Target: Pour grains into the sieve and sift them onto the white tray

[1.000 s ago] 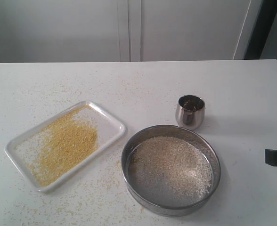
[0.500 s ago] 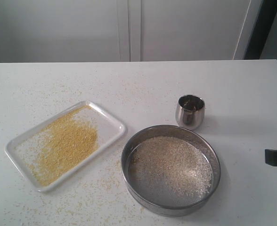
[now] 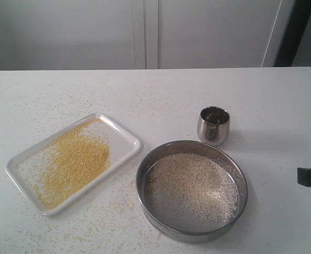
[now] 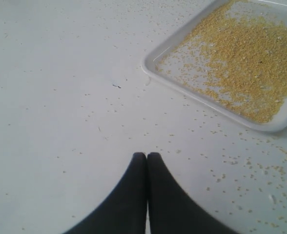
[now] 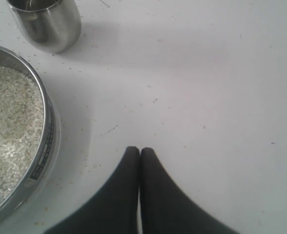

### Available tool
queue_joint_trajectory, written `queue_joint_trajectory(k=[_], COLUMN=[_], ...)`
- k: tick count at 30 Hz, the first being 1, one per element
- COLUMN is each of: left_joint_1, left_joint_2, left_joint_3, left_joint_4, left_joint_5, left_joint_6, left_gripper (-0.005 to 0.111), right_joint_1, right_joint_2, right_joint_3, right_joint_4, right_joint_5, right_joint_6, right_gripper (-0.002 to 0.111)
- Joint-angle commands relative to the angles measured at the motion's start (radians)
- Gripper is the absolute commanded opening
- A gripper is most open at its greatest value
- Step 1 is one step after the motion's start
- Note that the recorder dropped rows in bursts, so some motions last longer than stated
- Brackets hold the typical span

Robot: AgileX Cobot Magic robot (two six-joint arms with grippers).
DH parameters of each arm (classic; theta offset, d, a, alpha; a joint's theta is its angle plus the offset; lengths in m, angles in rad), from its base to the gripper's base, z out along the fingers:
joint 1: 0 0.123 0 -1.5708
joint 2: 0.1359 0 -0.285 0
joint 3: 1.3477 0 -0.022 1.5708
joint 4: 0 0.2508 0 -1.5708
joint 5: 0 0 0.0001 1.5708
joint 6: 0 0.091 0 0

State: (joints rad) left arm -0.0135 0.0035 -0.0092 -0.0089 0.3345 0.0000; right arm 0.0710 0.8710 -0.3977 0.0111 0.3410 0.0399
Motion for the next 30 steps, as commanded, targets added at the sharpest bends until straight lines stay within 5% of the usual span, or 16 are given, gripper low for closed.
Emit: queue_joint_trajectory(k=[1,30], left_joint_1=[0.002,0.002], left_joint_2=[-0.004,-0.004], left_joint_3=[0.009,0.009], left_joint_4=[-0.006,-0.006], left_joint_5=[0.007,0.007], left_joint_6=[0.0,0.0], left_gripper=[0.0,0.0], right_joint_1=[-0.002,-0.002], right_joint_2=[-0.002,-0.165], right_joint_3=[0.003,0.003], right_joint_4=[-0.003,-0.028], right_joint_5=[-0.008,-0.008], right_joint_6=[0.002,-0.014], right_gripper=[0.0,0.0])
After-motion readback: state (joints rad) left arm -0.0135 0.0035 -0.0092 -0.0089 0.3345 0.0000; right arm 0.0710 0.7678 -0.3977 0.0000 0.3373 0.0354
